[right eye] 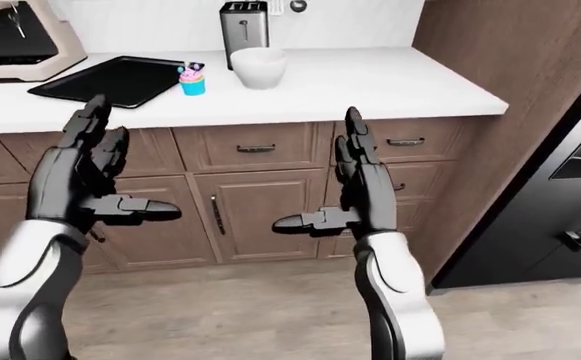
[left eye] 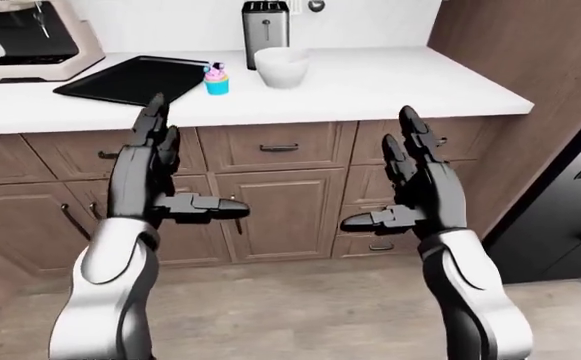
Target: Pick up the bowl with cake and place it on the tray. Pick up the cupcake and place it on the tray.
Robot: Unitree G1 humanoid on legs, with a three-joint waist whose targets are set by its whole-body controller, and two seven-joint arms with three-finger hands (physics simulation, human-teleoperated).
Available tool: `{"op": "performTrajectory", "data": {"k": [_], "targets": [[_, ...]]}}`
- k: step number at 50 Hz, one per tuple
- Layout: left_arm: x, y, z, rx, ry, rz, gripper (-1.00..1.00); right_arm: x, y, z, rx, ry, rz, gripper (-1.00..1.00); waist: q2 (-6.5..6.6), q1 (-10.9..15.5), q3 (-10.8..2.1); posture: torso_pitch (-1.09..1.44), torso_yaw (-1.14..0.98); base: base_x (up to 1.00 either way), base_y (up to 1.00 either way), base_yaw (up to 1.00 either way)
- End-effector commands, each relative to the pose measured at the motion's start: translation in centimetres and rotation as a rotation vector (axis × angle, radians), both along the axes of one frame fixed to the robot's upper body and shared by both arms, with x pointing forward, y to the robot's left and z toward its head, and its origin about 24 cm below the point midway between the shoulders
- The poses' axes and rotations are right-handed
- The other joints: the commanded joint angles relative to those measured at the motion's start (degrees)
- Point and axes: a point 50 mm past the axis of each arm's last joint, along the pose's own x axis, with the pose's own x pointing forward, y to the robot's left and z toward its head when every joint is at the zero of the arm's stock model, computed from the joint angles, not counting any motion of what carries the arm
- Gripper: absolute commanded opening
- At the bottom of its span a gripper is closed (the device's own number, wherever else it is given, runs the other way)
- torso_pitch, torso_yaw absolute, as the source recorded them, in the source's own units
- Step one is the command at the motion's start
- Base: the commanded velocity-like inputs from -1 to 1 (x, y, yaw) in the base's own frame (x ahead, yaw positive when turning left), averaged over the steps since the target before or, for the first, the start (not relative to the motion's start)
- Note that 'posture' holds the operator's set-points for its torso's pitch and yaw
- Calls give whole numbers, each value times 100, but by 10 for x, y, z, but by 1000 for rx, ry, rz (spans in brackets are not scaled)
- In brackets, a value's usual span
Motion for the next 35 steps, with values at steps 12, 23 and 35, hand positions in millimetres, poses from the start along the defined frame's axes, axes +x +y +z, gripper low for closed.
{"op": "performTrajectory", "data": {"k": [12, 23, 35], "targets": [[-6, 3, 23, 11, -75, 3, 100, -4, -2, 16, 6, -65, -14, 100, 397, 19, -164, 0, 0, 33, 4, 16], [-5, 5, 24, 14, -75, 7, 100, -4, -5, 19, 13, -60, -25, 100, 306, 86, -130, 0, 0, 6, 0, 64], [-4, 3, 21, 17, -69, 2, 100, -6, -10, 27, 25, -79, -60, 100, 87, -37, -144, 0, 0, 7, 0, 36]]}}
